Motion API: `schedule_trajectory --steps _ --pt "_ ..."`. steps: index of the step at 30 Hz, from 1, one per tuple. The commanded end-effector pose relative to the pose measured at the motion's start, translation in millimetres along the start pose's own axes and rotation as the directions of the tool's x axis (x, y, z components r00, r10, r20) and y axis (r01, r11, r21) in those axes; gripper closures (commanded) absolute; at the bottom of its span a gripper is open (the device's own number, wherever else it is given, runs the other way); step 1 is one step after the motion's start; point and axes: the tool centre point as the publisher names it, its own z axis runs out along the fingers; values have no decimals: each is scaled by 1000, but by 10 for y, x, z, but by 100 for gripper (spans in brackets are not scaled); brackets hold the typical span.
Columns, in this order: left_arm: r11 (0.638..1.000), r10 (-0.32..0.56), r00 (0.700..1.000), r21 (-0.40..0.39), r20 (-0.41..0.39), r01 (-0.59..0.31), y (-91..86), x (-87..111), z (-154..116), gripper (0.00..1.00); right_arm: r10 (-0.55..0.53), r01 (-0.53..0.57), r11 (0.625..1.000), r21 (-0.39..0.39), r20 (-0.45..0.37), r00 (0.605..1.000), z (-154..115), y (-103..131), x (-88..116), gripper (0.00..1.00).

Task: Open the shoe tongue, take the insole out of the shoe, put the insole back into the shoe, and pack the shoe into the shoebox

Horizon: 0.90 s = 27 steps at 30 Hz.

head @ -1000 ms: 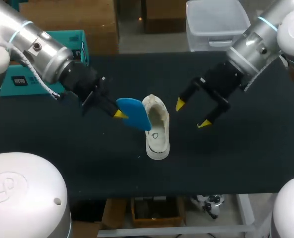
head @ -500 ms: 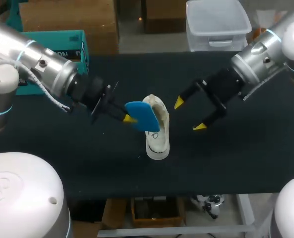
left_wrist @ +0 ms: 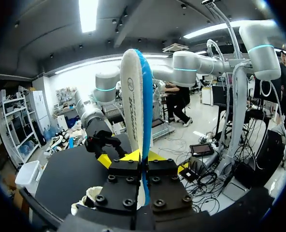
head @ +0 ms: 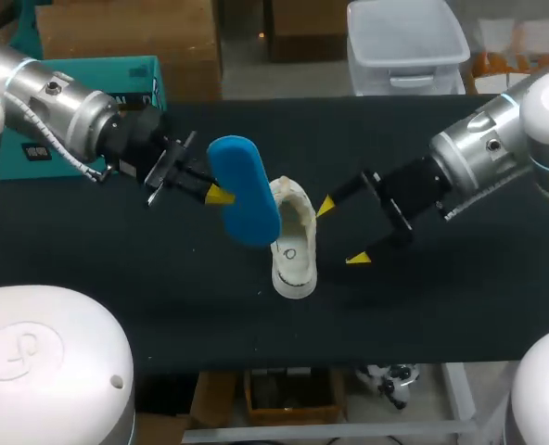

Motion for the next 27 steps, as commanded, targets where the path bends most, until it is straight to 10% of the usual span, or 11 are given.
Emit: schedule_trajectory --steps 1,16,27 --pt "1000 -24 1000 13 -15 24 52 -44 6 100 33 -33 999 19 -3 999 25 29 -24 0" --pt "983 -181 983 16 18 181 50 -137 55 100 76 -76 996 40 0 997 96 -11 42 0" --pt "999 -37 999 19 -34 38 21 -52 147 100 78 -78 996 52 -11 997 71 -35 59 0"
